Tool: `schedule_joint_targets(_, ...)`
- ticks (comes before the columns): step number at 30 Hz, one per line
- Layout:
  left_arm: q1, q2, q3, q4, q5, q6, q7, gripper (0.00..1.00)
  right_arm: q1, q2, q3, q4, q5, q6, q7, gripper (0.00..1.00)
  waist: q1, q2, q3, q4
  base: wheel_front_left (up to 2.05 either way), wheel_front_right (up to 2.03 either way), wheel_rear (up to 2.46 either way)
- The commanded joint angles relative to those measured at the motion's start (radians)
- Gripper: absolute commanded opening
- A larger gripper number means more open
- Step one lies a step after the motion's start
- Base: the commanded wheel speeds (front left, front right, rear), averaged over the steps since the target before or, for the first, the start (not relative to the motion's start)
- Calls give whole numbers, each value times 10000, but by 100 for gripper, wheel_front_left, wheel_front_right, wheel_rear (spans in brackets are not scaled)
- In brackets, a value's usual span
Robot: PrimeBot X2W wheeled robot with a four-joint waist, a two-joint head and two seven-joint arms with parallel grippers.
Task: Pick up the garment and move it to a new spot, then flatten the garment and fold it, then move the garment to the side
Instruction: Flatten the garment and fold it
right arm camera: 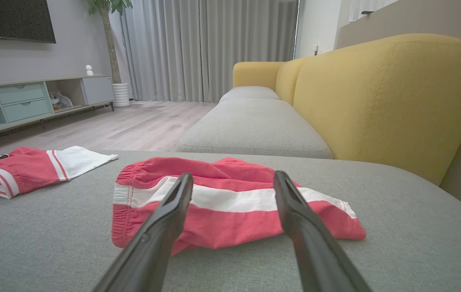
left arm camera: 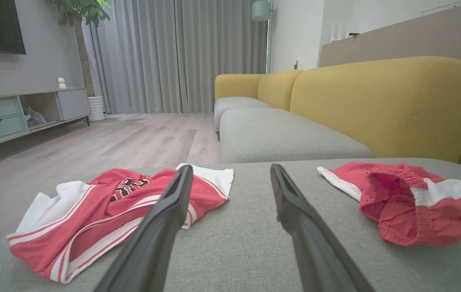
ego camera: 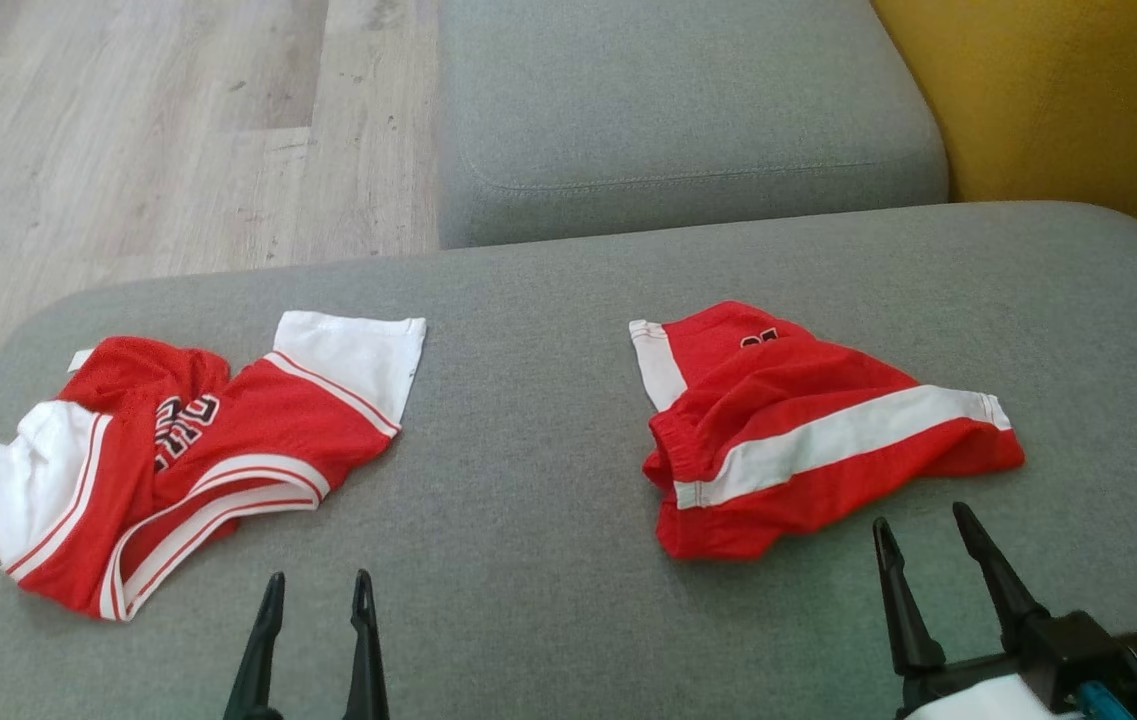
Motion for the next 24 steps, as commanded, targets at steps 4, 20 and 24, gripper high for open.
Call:
schedule_joint_targets(4,-449,-77,253,-179,5,98,-93,100,-260,-51,243,-290,-120,-7,-38,100,1,-1,23,25,0,0,0)
schedule_joint_targets(20,-473,-77,20,-145,39,187,-93,100,-218,-51,349,-220,-163,-7,-38,100,1,-1,-17,73,0,0,0)
schedule_joint_targets(24,-453,-77,-115,-52,-86,126,-93,100,-228,-51,448,-231,-199,-7,-38,100,1,-1,70,-79,0,0,0)
